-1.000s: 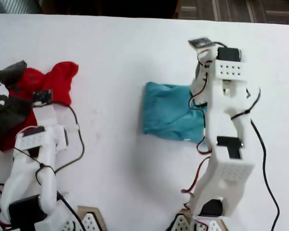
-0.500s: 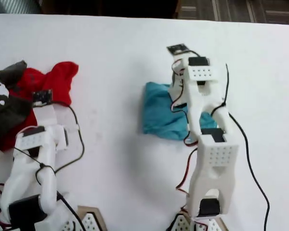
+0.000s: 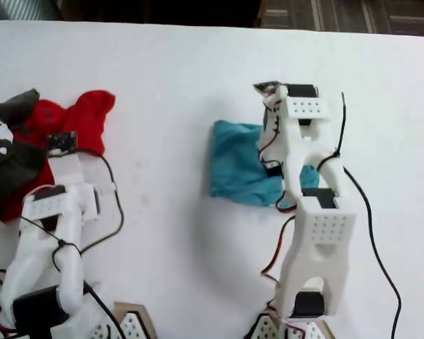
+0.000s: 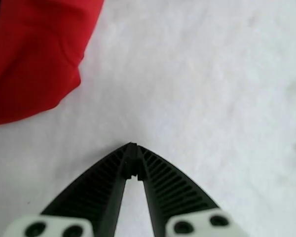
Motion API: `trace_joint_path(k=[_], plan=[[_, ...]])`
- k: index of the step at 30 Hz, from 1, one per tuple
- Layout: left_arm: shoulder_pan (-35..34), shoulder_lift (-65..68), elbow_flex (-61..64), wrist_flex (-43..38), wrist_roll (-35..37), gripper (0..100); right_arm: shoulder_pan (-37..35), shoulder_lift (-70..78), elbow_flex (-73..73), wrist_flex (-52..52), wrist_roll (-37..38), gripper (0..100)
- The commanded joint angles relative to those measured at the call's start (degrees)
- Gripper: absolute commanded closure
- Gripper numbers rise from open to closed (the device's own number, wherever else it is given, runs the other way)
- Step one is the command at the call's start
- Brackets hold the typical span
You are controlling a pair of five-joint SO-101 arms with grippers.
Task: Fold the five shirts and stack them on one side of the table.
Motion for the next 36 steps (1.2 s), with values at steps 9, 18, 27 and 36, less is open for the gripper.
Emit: trace_joint_path(k=[9, 18, 27, 36], plan=[[-0.4, -0.2, -2.0, -0.9, 0.6, 97, 9.2, -13.6, 10.8, 3.8, 7.1, 97.8], [-0.4, -0.2, -2.0, -0.9, 0.6, 97, 10.1, -26.6, 16.6, -0.6, 6.8, 97.8], [-0.4, -0.2, -2.0, -0.9, 0.6, 97, 11.5, -19.2, 14.7, -22.1, -6.6, 81.0], [-0.4, -0.2, -2.0, -0.9, 0.6, 97, 13.1, -0.1, -5.4, -20.9, -6.5, 82.9]])
